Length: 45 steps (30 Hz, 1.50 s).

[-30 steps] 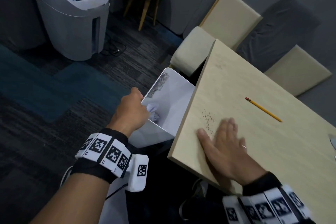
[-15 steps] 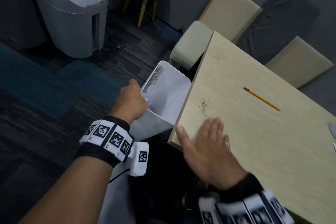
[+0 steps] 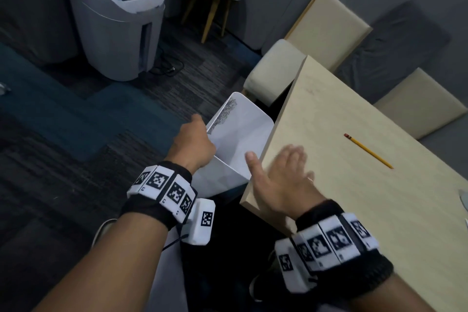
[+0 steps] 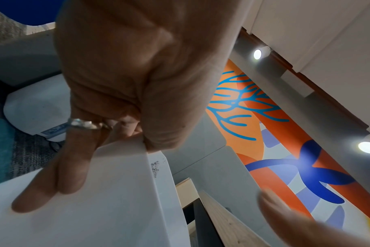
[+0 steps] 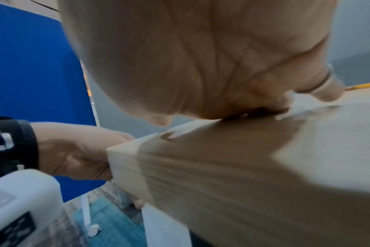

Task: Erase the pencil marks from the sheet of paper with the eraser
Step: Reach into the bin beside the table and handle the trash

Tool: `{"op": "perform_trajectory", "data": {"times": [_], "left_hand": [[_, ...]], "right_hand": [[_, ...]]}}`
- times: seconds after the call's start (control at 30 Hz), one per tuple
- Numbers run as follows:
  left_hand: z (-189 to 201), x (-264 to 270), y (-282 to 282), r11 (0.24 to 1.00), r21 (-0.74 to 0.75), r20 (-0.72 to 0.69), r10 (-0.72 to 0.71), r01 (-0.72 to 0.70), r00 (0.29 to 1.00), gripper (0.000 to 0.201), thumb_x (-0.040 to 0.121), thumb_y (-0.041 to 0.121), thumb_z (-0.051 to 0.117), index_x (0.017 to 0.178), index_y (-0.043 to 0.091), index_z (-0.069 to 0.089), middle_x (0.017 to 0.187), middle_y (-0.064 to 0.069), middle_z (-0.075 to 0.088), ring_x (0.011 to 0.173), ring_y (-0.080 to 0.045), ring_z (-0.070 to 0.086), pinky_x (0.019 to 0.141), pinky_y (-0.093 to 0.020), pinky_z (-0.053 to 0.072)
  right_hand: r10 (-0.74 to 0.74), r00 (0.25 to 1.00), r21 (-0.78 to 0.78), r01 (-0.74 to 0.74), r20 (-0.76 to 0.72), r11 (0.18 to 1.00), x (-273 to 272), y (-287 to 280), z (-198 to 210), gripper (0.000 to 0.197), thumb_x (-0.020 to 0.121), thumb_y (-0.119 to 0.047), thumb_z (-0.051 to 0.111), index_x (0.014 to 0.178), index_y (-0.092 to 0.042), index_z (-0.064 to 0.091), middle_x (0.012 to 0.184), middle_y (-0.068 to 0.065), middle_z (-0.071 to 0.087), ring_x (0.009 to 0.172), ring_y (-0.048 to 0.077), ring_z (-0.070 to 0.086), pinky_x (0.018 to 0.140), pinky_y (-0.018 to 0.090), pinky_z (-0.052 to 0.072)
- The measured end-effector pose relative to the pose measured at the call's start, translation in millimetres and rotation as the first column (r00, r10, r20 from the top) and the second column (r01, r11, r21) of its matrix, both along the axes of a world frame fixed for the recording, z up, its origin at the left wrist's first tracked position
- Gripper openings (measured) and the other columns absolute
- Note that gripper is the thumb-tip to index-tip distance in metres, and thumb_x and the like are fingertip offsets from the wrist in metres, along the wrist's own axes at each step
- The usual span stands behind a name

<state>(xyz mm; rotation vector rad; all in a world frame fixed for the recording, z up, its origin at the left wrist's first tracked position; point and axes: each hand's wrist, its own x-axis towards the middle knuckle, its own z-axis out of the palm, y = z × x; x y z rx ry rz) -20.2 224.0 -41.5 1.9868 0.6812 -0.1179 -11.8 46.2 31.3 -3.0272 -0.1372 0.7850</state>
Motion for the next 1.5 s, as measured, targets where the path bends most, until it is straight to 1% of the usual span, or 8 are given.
{"op": "perform_trajectory", "data": {"times": [0.3,0.53,0.8,0.93,1.07,1.23,1.37,1.5], "left_hand": [[-1,-3,7,1.000,-0.002,-0.006,-0.001,0.001,1.000,0.024,0.095,0.006,0.054,0.117,0.008,0.046,0.108,-0.012,0.056,0.093,-0.040,0.068,0.068,-0.039,0.047],[-4,-1,5,1.000,0.016,-0.015,-0.004,0.005,1.000,0.024,0.096,0.009,0.058,0.117,0.011,0.045,0.105,-0.011,0.058,0.087,-0.037,0.067,0.069,-0.040,0.047],[-4,-1,2,1.000,-0.008,0.016,-0.003,0.003,1.000,0.018,0.097,0.004,0.051,0.113,0.009,0.044,0.107,-0.013,0.057,0.099,-0.043,0.068,0.067,-0.040,0.046],[-2,1,-2,1.000,-0.002,0.015,-0.003,0.003,1.000,0.020,0.099,0.007,0.054,0.116,0.010,0.045,0.112,-0.013,0.057,0.097,-0.041,0.068,0.068,-0.040,0.047],[0,1,-4,1.000,0.010,0.014,0.002,-0.002,1.000,0.022,0.099,0.012,0.059,0.117,0.011,0.045,0.112,-0.011,0.056,0.094,-0.037,0.065,0.071,-0.040,0.046],[0,0,-1,1.000,-0.008,0.029,0.005,-0.004,1.000,0.020,0.097,0.007,0.055,0.113,0.010,0.045,0.104,-0.009,0.056,0.097,-0.041,0.068,0.067,-0.039,0.047],[0,0,-3,1.000,-0.005,0.029,-0.003,0.003,1.000,0.018,0.098,0.007,0.055,0.113,0.010,0.045,0.101,-0.008,0.053,0.099,-0.043,0.068,0.068,-0.040,0.046],[0,1,-4,1.000,-0.003,0.036,0.002,-0.002,0.999,0.017,0.098,0.012,0.058,0.110,0.011,0.045,0.103,-0.010,0.056,0.088,-0.041,0.066,0.067,-0.040,0.045]], "right_hand": [[-0.006,0.999,-0.086,0.003,-0.036,0.996,-7,-16,4,0.115,0.092,-0.087,0.005,0.163,-0.001,-0.024,0.173,0.018,-0.030,0.162,0.028,-0.025,0.129,0.064,-0.002],[0.274,0.960,0.089,-0.278,0.047,0.957,20,30,-12,0.099,0.101,-0.077,0.011,0.167,-0.010,-0.021,0.174,0.005,-0.031,0.159,0.017,-0.033,0.128,0.046,-0.019],[-0.136,0.990,-0.087,0.134,-0.021,0.987,25,-57,11,0.129,0.073,-0.090,0.001,0.166,-0.002,-0.018,0.175,0.018,-0.024,0.163,0.029,-0.022,0.131,0.060,-0.003],[0.140,0.990,0.059,-0.139,-0.025,0.989,23,-8,-2,0.108,0.096,-0.080,0.012,0.166,-0.005,-0.020,0.175,0.011,-0.028,0.161,0.022,-0.028,0.130,0.047,-0.011],[0.318,0.947,0.191,-0.305,-0.043,0.933,23,6,1,0.102,0.092,-0.081,0.009,0.166,-0.020,-0.026,0.171,-0.009,-0.035,0.156,0.009,-0.034,0.131,0.041,-0.017],[-0.045,0.998,0.107,0.039,0.053,0.993,48,-81,25,0.105,0.093,-0.074,0.017,0.168,-0.003,0.000,0.178,0.014,-0.008,0.165,0.029,-0.009,0.133,0.044,0.003],[-0.303,0.953,-0.105,0.299,-0.019,0.948,53,-123,15,0.135,0.068,-0.093,0.007,0.168,-0.004,-0.014,0.175,0.023,-0.020,0.164,0.038,-0.015,0.132,0.055,0.001],[0.060,0.998,0.005,-0.059,-0.024,0.998,46,-57,1,0.109,0.089,-0.086,0.008,0.167,-0.015,-0.022,0.173,0.016,-0.030,0.161,0.032,-0.026,0.132,0.057,-0.005]]}}
